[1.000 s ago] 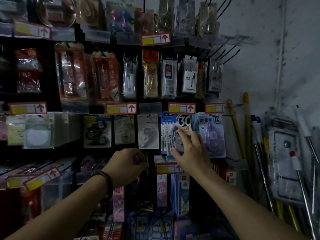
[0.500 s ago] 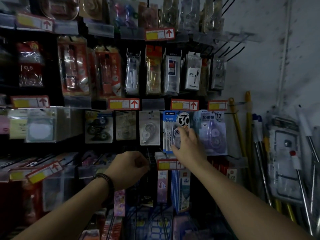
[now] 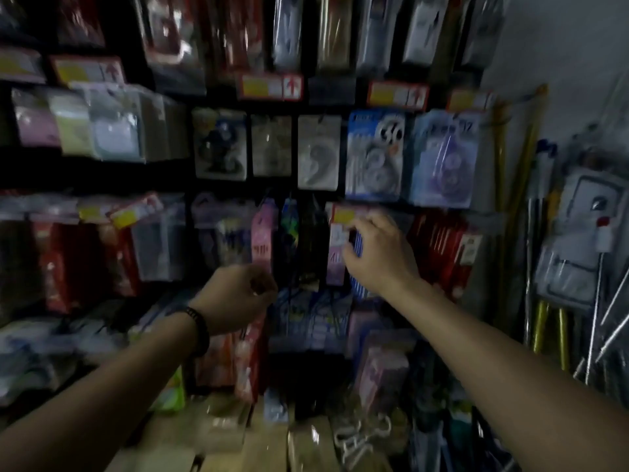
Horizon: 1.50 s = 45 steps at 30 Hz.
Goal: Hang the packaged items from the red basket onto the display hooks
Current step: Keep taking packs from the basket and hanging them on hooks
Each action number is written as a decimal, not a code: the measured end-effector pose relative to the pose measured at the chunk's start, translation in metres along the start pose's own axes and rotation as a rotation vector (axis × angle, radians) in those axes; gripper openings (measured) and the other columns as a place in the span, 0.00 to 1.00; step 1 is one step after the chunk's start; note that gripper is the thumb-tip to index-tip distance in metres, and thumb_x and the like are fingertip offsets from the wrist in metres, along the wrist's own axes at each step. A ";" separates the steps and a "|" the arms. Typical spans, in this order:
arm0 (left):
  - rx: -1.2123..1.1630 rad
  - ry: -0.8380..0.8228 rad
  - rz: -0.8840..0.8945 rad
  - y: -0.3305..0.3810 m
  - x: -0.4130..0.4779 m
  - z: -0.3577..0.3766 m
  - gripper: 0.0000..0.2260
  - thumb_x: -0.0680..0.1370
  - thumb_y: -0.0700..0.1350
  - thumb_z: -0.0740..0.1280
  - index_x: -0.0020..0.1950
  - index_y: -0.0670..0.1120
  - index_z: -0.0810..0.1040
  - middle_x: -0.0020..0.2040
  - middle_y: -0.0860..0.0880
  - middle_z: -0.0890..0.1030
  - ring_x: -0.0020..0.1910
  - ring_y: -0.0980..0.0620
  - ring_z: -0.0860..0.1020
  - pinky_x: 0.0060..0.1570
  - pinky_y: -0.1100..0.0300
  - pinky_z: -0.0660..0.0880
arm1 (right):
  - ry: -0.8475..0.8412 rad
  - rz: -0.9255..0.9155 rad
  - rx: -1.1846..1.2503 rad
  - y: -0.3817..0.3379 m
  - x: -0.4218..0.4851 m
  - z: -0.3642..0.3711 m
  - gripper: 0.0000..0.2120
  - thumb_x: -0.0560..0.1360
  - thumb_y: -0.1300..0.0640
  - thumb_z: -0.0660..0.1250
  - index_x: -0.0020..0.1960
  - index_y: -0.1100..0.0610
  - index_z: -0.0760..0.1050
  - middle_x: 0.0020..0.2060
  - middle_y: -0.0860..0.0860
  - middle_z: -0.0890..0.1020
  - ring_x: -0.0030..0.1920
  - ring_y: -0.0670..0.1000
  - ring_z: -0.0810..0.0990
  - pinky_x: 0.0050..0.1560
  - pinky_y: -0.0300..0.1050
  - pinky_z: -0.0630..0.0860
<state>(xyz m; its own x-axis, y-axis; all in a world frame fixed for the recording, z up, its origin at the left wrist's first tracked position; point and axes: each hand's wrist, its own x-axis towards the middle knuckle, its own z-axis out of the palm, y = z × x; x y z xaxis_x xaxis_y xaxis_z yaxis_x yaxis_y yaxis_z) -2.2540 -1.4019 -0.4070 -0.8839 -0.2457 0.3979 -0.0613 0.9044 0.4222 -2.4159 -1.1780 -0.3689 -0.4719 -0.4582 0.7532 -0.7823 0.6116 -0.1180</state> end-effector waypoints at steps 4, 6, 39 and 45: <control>0.010 -0.040 -0.053 -0.047 -0.075 0.046 0.02 0.79 0.49 0.75 0.48 0.56 0.83 0.44 0.55 0.85 0.41 0.56 0.81 0.42 0.61 0.73 | -0.035 -0.055 0.131 -0.029 -0.076 0.038 0.09 0.79 0.52 0.68 0.55 0.56 0.79 0.50 0.53 0.77 0.54 0.58 0.78 0.50 0.51 0.77; 0.009 -0.094 -0.117 -0.069 -0.114 0.072 0.03 0.79 0.50 0.75 0.50 0.57 0.82 0.46 0.56 0.85 0.44 0.54 0.83 0.45 0.56 0.78 | -0.089 -0.045 0.192 -0.043 -0.116 0.061 0.09 0.78 0.51 0.67 0.53 0.55 0.79 0.49 0.52 0.77 0.53 0.57 0.78 0.49 0.51 0.77; -0.142 -0.653 -0.601 -0.244 -0.311 0.390 0.09 0.82 0.53 0.68 0.62 0.57 0.79 0.58 0.51 0.85 0.54 0.49 0.85 0.51 0.47 0.84 | -1.422 0.705 0.133 -0.041 -0.559 0.450 0.34 0.75 0.58 0.73 0.78 0.56 0.64 0.75 0.61 0.70 0.74 0.64 0.72 0.71 0.53 0.71; -0.160 -0.654 -0.633 -0.243 -0.313 0.395 0.08 0.82 0.51 0.69 0.61 0.55 0.79 0.59 0.50 0.85 0.54 0.50 0.84 0.51 0.48 0.85 | -1.462 0.641 0.070 -0.040 -0.570 0.463 0.33 0.74 0.56 0.73 0.76 0.54 0.67 0.73 0.61 0.71 0.75 0.64 0.71 0.76 0.57 0.68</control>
<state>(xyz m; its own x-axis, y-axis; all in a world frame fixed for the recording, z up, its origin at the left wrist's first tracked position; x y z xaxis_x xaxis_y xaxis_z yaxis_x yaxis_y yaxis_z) -2.1456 -1.4067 -0.9559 -0.7960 -0.3879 -0.4646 -0.6010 0.5975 0.5309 -2.3036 -1.2399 -1.0935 -0.6492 -0.3699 -0.6646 -0.3072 0.9269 -0.2158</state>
